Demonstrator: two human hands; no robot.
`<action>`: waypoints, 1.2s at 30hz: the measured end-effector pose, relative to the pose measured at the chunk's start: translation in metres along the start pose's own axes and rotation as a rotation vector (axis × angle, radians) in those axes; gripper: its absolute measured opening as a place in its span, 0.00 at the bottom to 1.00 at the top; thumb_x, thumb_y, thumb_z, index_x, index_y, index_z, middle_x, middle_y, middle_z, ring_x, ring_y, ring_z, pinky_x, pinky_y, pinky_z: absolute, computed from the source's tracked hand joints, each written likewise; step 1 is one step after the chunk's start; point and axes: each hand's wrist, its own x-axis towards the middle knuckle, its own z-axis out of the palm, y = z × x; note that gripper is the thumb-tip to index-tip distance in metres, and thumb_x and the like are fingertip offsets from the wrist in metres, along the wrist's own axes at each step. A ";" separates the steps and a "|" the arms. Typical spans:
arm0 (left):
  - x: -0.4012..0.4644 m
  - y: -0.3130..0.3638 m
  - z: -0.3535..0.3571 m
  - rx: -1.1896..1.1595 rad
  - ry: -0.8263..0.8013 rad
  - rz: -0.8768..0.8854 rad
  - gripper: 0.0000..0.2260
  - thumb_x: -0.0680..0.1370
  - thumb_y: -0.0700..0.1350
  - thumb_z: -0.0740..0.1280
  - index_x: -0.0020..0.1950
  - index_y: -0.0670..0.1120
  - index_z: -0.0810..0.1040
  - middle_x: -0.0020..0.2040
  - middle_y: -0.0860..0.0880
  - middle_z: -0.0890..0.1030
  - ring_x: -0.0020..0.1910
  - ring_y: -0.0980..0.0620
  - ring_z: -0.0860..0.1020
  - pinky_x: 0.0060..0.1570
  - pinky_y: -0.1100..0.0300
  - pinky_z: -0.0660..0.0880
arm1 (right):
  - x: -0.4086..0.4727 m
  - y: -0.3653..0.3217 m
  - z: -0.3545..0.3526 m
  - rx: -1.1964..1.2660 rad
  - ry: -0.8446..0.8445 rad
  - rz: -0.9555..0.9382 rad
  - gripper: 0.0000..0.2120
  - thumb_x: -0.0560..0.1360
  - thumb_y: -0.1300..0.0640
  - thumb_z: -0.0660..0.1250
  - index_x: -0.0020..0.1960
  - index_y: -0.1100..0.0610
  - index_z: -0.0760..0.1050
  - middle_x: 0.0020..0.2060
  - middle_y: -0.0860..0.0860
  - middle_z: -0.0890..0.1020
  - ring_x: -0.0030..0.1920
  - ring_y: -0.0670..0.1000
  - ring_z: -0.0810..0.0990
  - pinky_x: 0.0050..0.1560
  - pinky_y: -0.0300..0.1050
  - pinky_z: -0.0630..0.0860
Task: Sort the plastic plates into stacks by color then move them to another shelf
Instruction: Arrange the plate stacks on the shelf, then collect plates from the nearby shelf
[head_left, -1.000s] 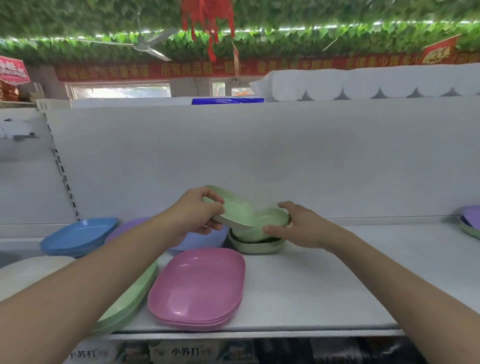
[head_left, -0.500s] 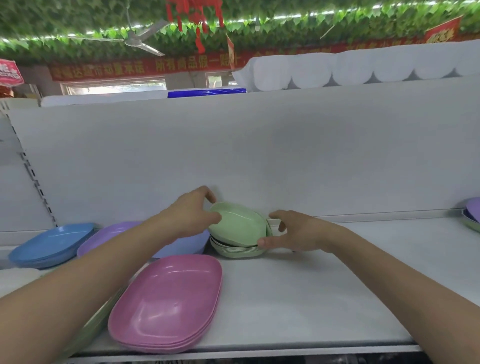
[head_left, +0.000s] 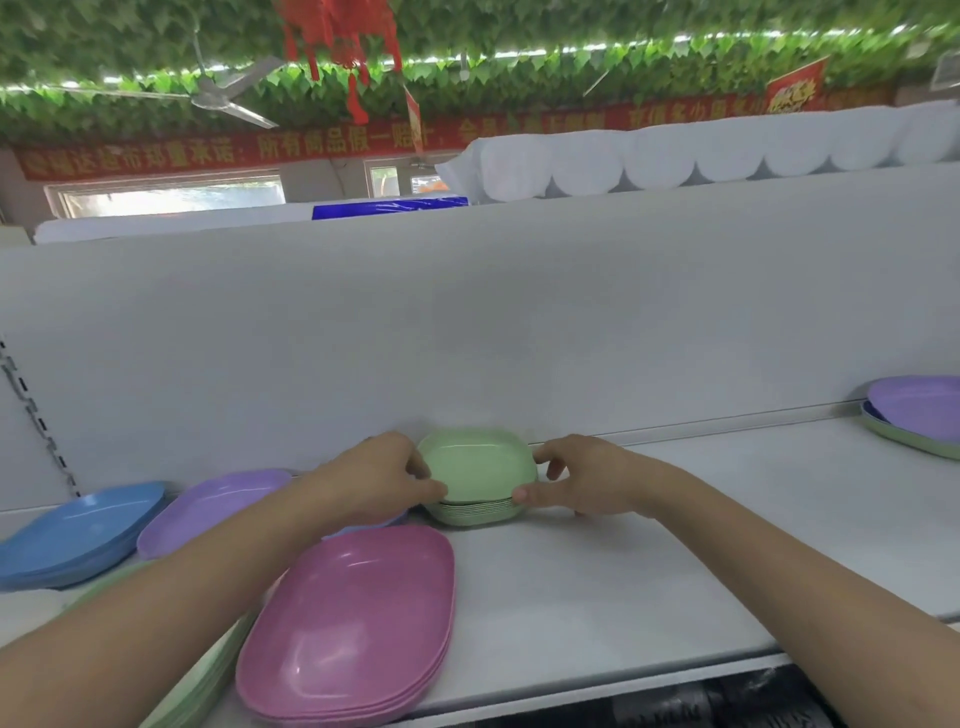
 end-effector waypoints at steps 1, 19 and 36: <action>0.000 -0.001 0.001 0.013 -0.014 0.010 0.17 0.75 0.56 0.72 0.57 0.47 0.85 0.58 0.48 0.84 0.57 0.49 0.81 0.61 0.53 0.77 | -0.003 -0.004 0.002 -0.015 0.024 0.007 0.28 0.72 0.31 0.71 0.67 0.43 0.77 0.56 0.46 0.80 0.46 0.45 0.80 0.59 0.46 0.78; -0.017 -0.007 -0.015 0.199 0.078 0.273 0.16 0.78 0.53 0.66 0.65 0.56 0.77 0.62 0.53 0.79 0.60 0.51 0.76 0.62 0.54 0.74 | -0.048 -0.035 0.012 -0.204 0.318 0.105 0.19 0.77 0.35 0.67 0.61 0.45 0.78 0.55 0.42 0.80 0.55 0.46 0.77 0.56 0.47 0.76; -0.129 0.105 0.031 -0.046 0.055 0.887 0.10 0.78 0.58 0.64 0.59 0.64 0.76 0.58 0.61 0.76 0.59 0.57 0.74 0.61 0.53 0.71 | -0.280 -0.051 0.020 -0.120 0.561 0.188 0.11 0.78 0.44 0.70 0.58 0.44 0.81 0.56 0.42 0.77 0.56 0.43 0.76 0.61 0.44 0.74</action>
